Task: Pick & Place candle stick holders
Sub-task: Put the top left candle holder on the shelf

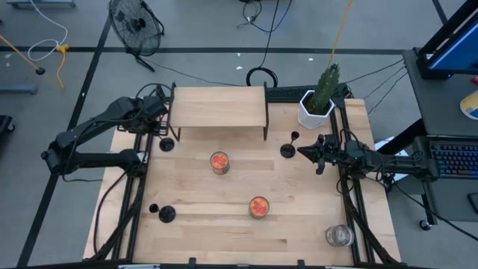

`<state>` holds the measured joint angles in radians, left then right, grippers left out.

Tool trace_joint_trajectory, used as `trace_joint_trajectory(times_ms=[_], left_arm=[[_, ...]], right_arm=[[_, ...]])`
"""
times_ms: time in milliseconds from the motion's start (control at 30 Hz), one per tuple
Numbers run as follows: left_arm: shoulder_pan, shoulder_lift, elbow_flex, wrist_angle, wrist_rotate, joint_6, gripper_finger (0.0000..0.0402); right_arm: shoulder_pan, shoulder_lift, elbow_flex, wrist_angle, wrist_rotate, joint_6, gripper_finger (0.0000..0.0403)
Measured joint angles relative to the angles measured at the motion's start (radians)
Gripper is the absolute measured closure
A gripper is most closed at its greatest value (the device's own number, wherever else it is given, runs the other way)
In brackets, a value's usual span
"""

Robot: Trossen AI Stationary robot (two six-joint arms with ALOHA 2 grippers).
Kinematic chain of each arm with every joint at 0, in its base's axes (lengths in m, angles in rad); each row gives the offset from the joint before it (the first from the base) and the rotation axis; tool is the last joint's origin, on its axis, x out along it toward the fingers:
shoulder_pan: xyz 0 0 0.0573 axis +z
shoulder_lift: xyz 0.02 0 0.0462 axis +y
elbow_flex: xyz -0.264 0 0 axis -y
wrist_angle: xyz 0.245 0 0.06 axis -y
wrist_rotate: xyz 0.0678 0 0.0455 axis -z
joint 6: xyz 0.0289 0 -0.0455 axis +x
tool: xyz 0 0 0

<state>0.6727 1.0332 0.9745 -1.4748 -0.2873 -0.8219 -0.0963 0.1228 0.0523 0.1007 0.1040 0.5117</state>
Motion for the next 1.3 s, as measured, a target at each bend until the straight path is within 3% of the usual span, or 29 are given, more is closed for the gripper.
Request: trace_joint_trajectory(times_ms=[600, 1033, 1300], left_arm=[[0.0, 0.001, -0.001, 0.091, 0.001, -0.002, 0.0195], [0.001, 0.001, -0.001, 0.1, -0.027, -0.026, 0.038], [0.001, 0.0, 0.0, 0.102, -0.017, -0.024, 0.0382]], right_arm=[[0.0, 0.0, 0.0, 0.0, 0.0, 0.0, 0.0399], [0.0, 0.0, 0.0, 0.0, 0.0, 0.0, 0.0399], [0.0, 0.0, 0.0, 0.0, 0.0, 0.0, 0.0399]])
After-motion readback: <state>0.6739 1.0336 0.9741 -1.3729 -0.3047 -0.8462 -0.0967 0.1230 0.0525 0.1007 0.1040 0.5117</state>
